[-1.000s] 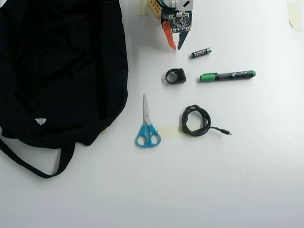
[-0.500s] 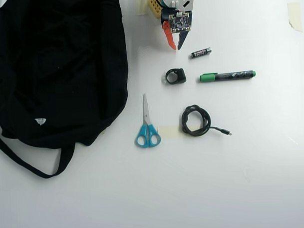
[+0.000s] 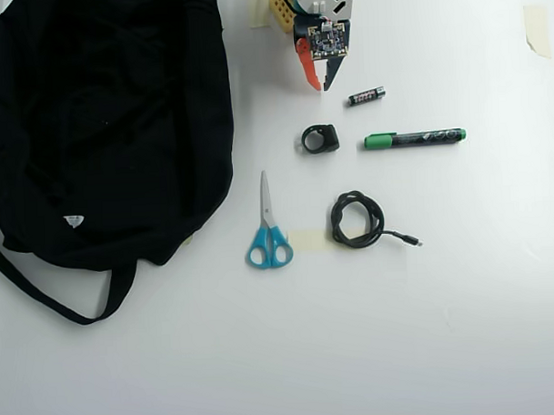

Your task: Put the green marker into the black bag

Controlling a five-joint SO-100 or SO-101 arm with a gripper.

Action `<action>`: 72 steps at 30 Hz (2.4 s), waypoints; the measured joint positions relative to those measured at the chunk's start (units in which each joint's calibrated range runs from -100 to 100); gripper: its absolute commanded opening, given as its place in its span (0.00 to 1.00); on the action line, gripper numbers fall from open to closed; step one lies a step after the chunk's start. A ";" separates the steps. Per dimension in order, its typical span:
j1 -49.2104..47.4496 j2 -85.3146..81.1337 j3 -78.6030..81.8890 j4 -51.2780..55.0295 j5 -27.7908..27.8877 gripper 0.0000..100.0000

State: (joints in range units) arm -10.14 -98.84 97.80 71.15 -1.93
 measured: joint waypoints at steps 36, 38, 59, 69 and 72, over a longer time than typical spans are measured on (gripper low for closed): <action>0.00 0.00 0.00 0.00 0.00 0.02; 0.00 0.00 0.00 0.00 0.00 0.02; 0.00 0.00 0.00 0.00 1.12 0.02; 0.00 0.00 0.00 0.00 1.12 0.02; 0.00 0.00 0.00 0.00 1.12 0.02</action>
State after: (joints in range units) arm -10.14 -98.84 97.80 71.15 -0.81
